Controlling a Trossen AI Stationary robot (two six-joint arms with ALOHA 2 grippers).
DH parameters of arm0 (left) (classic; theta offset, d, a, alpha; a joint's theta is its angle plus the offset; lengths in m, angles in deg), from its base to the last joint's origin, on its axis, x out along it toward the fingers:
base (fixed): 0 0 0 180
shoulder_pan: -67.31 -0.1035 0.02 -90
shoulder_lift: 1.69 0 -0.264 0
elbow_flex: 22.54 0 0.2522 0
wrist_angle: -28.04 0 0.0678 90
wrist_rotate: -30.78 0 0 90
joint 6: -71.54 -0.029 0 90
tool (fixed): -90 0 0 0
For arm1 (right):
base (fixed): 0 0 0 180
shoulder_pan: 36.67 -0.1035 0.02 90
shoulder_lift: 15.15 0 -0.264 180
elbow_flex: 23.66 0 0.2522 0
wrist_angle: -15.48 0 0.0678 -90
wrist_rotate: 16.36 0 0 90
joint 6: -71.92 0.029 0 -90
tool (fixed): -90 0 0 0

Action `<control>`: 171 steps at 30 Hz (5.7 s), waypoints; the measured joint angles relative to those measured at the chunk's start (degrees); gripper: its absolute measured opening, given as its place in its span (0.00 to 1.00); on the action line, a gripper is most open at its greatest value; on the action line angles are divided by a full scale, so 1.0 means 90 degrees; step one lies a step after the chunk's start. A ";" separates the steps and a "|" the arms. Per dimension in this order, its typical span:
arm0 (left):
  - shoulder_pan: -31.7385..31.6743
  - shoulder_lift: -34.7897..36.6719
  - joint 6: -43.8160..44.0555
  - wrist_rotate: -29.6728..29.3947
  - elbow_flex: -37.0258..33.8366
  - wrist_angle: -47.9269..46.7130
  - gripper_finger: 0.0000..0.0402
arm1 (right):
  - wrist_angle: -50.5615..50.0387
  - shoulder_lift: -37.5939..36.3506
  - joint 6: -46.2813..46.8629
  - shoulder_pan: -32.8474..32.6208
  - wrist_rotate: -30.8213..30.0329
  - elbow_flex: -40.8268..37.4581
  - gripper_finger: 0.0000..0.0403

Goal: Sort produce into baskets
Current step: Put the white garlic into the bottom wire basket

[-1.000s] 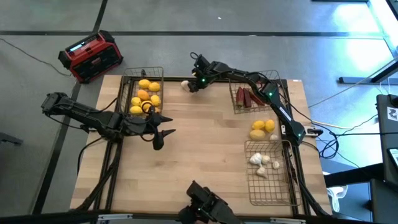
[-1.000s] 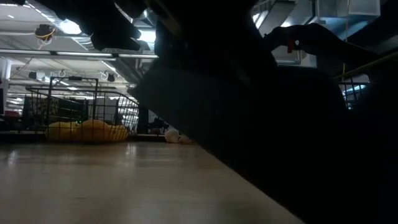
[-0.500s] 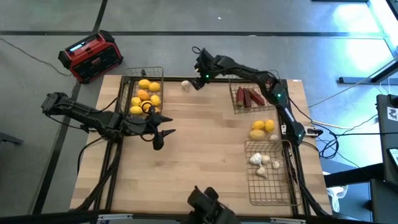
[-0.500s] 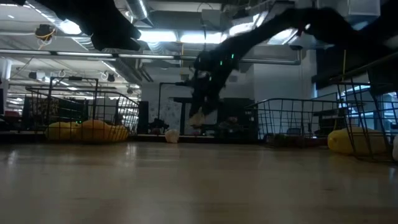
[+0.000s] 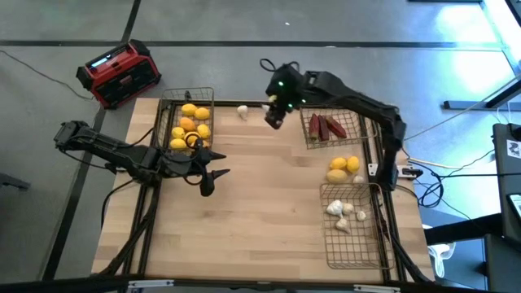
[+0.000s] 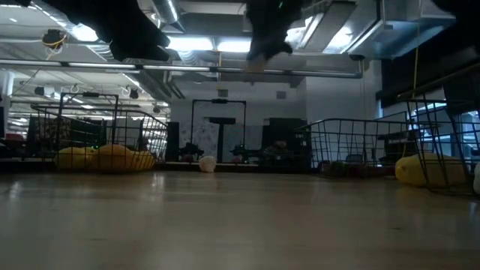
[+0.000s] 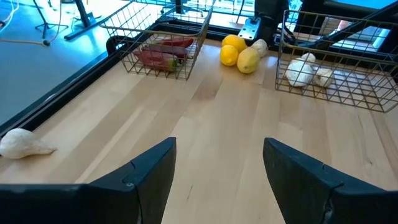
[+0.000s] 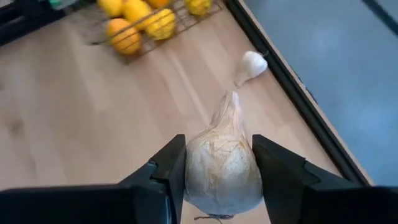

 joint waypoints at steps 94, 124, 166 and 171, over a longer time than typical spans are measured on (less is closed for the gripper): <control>0.0000 0.0001 0.0624 0.0002 0.0000 0.0005 0.59 | -0.0171 -0.3860 1.1152 -0.8215 -0.0976 -0.8852 0.57; -0.0007 -0.0346 0.0385 -0.0121 0.0019 0.0884 0.59 | 0.0073 -0.3725 0.7512 -0.7624 -0.6718 -0.5974 0.61; -0.4276 -0.5327 0.1231 0.0815 0.4141 -0.2331 0.59 | 0.0270 -0.3387 0.5676 -0.6003 -0.5264 -0.6276 0.61; -0.4286 -0.5665 0.1287 0.0984 0.4637 -0.2905 0.59 | 0.0295 -0.3387 0.5647 -0.6003 -0.5278 -0.6280 0.61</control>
